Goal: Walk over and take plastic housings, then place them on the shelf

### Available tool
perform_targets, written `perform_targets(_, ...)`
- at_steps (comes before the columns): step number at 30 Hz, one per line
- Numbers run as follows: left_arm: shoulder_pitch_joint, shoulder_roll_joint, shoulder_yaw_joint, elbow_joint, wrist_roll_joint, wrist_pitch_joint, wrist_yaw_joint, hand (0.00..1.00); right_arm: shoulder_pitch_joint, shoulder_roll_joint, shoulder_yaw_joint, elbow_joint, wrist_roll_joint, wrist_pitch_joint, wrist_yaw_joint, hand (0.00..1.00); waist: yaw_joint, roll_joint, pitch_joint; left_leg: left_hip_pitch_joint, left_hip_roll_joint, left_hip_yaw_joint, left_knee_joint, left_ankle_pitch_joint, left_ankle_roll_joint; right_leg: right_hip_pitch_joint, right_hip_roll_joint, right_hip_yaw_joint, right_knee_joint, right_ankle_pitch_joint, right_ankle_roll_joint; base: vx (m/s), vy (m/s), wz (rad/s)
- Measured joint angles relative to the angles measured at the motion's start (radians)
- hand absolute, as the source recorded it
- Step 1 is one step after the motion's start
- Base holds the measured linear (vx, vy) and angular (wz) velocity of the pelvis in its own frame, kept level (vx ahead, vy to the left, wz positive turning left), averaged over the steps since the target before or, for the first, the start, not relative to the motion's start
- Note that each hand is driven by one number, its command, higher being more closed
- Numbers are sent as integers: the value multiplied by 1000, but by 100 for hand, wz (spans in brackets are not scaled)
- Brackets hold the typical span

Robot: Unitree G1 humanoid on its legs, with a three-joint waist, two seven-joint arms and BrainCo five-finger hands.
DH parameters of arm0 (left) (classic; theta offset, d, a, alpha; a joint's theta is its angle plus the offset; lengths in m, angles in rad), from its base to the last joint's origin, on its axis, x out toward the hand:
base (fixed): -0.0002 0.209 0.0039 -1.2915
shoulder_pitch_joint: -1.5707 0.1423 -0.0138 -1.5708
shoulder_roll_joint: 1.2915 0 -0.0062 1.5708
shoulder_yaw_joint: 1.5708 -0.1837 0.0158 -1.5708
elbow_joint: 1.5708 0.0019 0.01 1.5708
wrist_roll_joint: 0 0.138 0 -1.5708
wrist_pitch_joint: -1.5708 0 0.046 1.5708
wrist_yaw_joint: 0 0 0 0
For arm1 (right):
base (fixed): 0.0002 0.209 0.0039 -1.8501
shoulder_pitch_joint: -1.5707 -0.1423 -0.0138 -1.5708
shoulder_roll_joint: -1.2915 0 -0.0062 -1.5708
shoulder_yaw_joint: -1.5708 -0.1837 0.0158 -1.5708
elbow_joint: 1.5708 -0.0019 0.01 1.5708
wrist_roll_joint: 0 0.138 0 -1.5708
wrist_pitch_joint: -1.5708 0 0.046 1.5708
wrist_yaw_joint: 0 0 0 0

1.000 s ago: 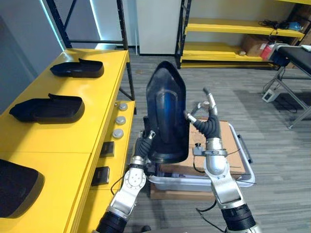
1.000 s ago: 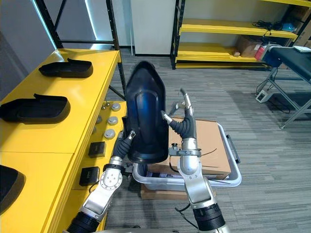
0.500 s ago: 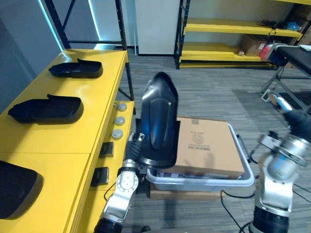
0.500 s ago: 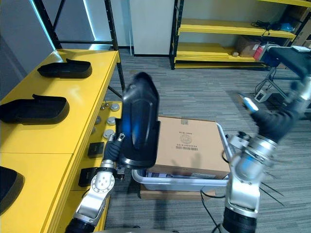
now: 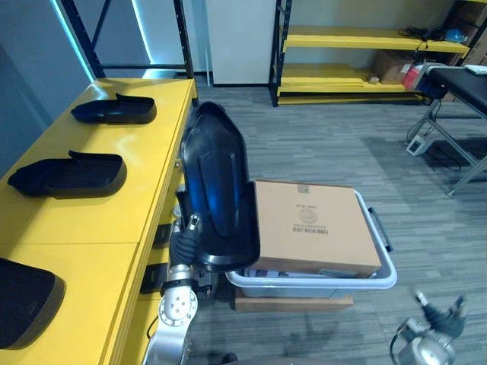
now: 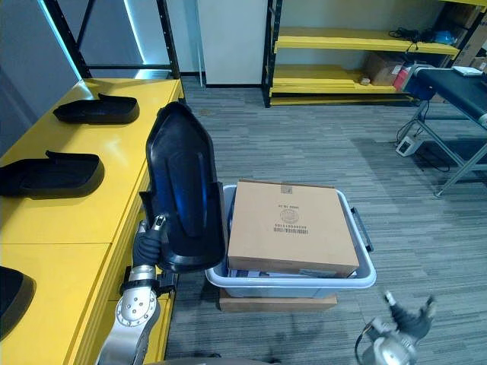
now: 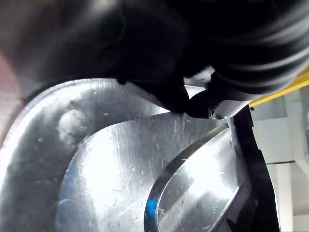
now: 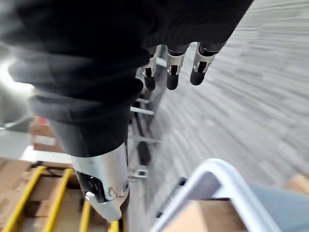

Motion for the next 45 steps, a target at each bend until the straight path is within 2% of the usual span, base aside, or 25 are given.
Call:
perform_targets(4, 0, -19, 8, 0, -1, -3, -3, 100, -16, -2, 70, 144, 21, 11, 71, 0, 16, 9, 3, -9, 4, -17, 26, -5, -9, 8, 4, -18, 7, -9, -6, 30, -40, 12)
perform_targets(8, 0, -35, 8, -14, -1, -3, 0, 100, -32, -2, 137, 201, 17, 20, 91, 0, 33, -3, 13, -20, -12, -89, 64, -8, -14, 18, -13, -89, 75, -60, -9, 40, -55, 64)
perform_targets(12, 0, -35, 8, -82, -2, -6, 5, 100, -93, -8, 189, 257, 11, 22, 92, 0, 61, -10, 51, -97, -56, -222, 162, -15, -36, 16, -47, -231, 165, -126, -15, -23, -51, 112)
perform_targets(14, -1, -34, 7, -110, -16, -16, 16, 100, -127, -14, 222, 264, 6, 21, 91, 0, 79, 3, 76, -148, -65, -256, 196, -40, -59, 13, -64, -314, 202, -147, -19, -104, -36, 120)
perform_targets(15, -1, -34, 7, -118, -20, -21, 21, 100, -140, -17, 224, 264, 6, 20, 90, 0, 81, 9, 82, -178, -40, -183, 214, -72, -55, 15, -72, -357, 212, -151, -19, -132, -15, 142)
perform_targets(17, -1, -39, 5, -124, -21, -37, 26, 100, -156, -37, 243, 264, 5, 16, 83, 0, 83, 36, 95, -250, 73, 86, 267, -85, -57, 32, -81, -474, 236, -152, -21, -101, 17, 156)
perform_targets(18, -1, -40, 1, -124, -21, -38, 27, 100, -156, -42, 249, 264, 5, 16, 77, 0, 83, 48, 94, -258, 102, 154, 280, -88, -52, 42, -83, -501, 241, -153, -20, -64, 42, 135)
perform_targets(20, -1, -48, -14, -125, -21, -48, 44, 100, -144, -47, 265, 260, 5, 15, 64, 0, 78, 50, 94, -252, 193, 378, 320, -117, 3, 79, -110, -590, 263, -154, -19, -7, 74, 127)
perform_targets(21, -1, -48, -18, -127, -21, -51, 46, 100, -142, -47, 265, 260, 5, 15, 63, 0, 79, 56, 91, -251, 208, 420, 330, -124, 14, 88, -114, -612, 265, -154, -19, 44, 88, 119)
perform_targets(23, -8, -46, -51, -131, -24, -65, 47, 100, -140, -41, 262, 269, 6, 13, 58, 0, 76, 33, 94, -267, 238, 533, 431, -172, 95, 121, -162, -697, 269, -160, -14, 79, 146, 109)
perform_targets(24, -13, -42, -58, -133, -29, -68, 46, 100, -142, -40, 262, 271, 6, 13, 54, 0, 82, 31, 94, -277, 256, 537, 507, -189, 119, 129, -171, -712, 272, -171, 2, 93, 186, 71)
perform_targets(25, -19, -41, -80, -133, -39, -76, 45, 100, -142, -42, 261, 271, 6, 13, 50, 0, 79, 52, 85, -254, 269, 504, 553, -199, 58, 163, -176, -733, 281, -200, 54, 75, 131, 47)
perform_targets(26, -29, -45, -85, -122, -41, -81, 46, 100, -143, -52, 259, 284, 6, 11, 50, 0, 70, 54, 82, -253, 244, 472, 543, -210, 8, 175, -179, -744, 286, -202, 68, 85, 188, 80)
perform_targets(27, -57, -30, -91, -92, -42, -83, 43, 100, -153, -48, 261, 316, 5, 13, 52, 0, 47, 29, 53, -255, 187, 452, 498, -191, 24, 177, -202, -749, 270, -197, 42, 101, 225, 81)
perform_targets(28, -88, -19, -94, -79, -42, -85, 42, 100, -161, -39, 260, 345, -2, 11, 52, 0, 49, 10, 43, -264, 156, 447, 476, -187, 31, 168, -216, -747, 256, -192, 39, 105, 226, 64)
perform_targets(29, -103, -18, -93, -71, -42, -86, 42, 100, -175, -38, 260, 364, -8, 11, 53, 0, 51, 8, 44, -271, 149, 441, 479, -189, 35, 164, -218, -746, 260, -182, 33, 107, 203, 37)
perform_targets(31, -137, -13, -88, -34, -42, -86, 43, 100, -205, -39, 255, 402, -25, 19, 53, 0, 48, 13, 53, -286, 133, 419, 497, -208, 58, 144, -239, -718, 323, -148, -14, 95, 195, 37)
perform_targets(32, -139, -13, -89, -12, -42, -85, 43, 100, -213, -40, 253, 413, -26, 24, 54, 0, 49, 15, 66, -264, 119, 399, 486, -215, 64, 111, -264, -635, 421, -125, -82, 106, 194, 43)
perform_targets(33, -139, -12, -90, 10, -41, -85, 43, 100, -211, -38, 252, 413, -26, 27, 57, 0, 37, 20, 81, -231, 110, 376, 462, -218, 66, 71, -247, -493, 484, -156, -114, 85, 140, 44)
perform_targets(36, -133, -13, -91, 17, -41, -83, 46, 100, -205, -33, 253, 392, -28, 27, 69, 0, 19, 17, 92, -174, 83, 323, 409, -217, 50, -43, -128, -197, 512, -232, -67, 111, 53, 57)
perform_targets(38, -134, -13, -101, 13, -40, -84, 47, 100, -186, -25, 255, 362, -28, 26, 70, 0, 19, 9, 98, -145, 60, 280, 396, -215, 47, -119, -55, -56, 521, -248, -42, 103, -25, 73)
perform_targets(40, -133, -16, -128, 12, -39, -84, 47, 100, -157, -24, 266, 341, -28, 29, 70, 0, -3, -1, 97, -143, 37, 212, 409, -217, 41, -181, 14, 57, 509, -249, -33, 116, -111, 130)
perform_targets(42, -133, -16, -135, 3, -34, -85, 48, 100, -127, -10, 278, 326, -24, 28, 67, 0, 1, -42, 94, -149, 8, 169, 458, -241, 25, -198, 13, 81, 419, -161, -24, 110, -144, 106)
perform_targets(44, -102, -37, -130, -11, -28, -86, 54, 100, -129, -23, 293, 323, -32, 28, 68, 0, 21, -8, 83, -158, 39, 120, 491, -264, 7, -157, 36, 25, 373, -167, -38, 154, -146, 47)
perform_targets(45, -99, -37, -130, -16, -28, -86, 56, 100, -128, -26, 295, 321, -38, 28, 68, 0, 32, -5, 81, -157, 48, 117, 485, -262, 5, -151, 46, 19, 355, -163, -43, 142, -134, 10)
